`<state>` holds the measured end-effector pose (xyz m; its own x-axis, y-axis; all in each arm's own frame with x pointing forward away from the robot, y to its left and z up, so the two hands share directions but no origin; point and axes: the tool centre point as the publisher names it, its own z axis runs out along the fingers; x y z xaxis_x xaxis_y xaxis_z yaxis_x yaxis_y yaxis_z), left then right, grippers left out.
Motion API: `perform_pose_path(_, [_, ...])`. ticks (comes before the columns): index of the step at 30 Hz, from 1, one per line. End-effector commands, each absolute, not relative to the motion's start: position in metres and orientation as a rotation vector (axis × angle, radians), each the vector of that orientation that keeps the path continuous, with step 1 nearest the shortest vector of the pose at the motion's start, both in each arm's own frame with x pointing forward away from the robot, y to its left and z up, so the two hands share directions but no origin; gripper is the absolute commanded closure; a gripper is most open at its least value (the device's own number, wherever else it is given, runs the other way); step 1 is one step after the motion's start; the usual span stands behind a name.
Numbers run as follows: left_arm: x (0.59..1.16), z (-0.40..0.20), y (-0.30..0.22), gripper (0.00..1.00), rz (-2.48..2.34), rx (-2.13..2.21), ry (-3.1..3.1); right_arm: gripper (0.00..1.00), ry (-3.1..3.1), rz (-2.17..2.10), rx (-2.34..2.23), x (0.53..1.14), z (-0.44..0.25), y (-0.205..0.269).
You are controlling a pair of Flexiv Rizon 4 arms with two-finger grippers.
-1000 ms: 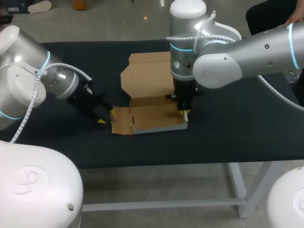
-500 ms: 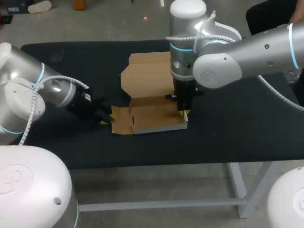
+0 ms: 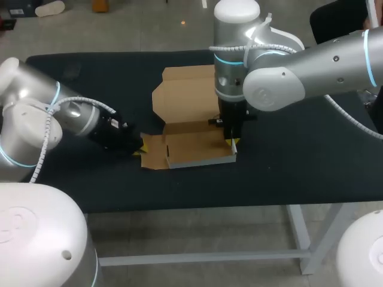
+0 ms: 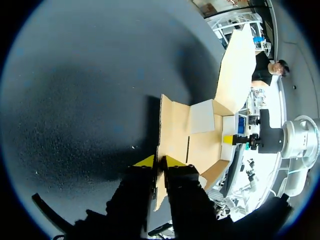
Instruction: Assemble the packaging by folding the flat box into shape, placing the metal phone stand inside, and closing the box properly
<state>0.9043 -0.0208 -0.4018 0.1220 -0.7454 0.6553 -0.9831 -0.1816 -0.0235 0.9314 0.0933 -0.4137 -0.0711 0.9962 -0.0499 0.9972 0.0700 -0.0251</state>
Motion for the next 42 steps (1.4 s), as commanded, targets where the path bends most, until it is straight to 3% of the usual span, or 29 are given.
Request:
perform_pose_path(1, [0.908,-0.396,-0.028,1.0,0.717,2.017,-1.689,1.0,2.284,-0.09,2.127,0.932,-0.413,0.094])
perform_pose_path(27, [0.906,-0.347,-0.078,1.0,0.513,2.317,-1.814,1.0,2.284,-0.09,2.127,0.932,-0.413,0.094])
perform_pose_path(28, [0.906,-0.347,-0.079,0.98,0.512,2.317,-1.816,1.0,2.284,-0.09,2.127,0.932,-0.413,0.094])
perform_pose_path(30, [0.905,-0.346,-0.08,0.84,0.507,2.316,-1.826,1.0,2.284,-0.09,2.127,0.932,-0.413,0.094])
perform_pose_path(36, [0.901,-0.342,-0.082,0.8,0.513,2.283,-1.857,1.0,2.284,-0.09,2.127,0.932,-0.413,0.094])
perform_pose_path(40, [0.897,-0.339,-0.073,0.67,0.542,2.271,-1.855,1.0,2.284,-0.09,2.127,0.932,-0.413,0.094])
perform_pose_path(42, [0.896,-0.338,-0.067,0.64,0.563,2.259,-1.847,1.0,2.284,-0.09,2.127,0.932,-0.413,0.094])
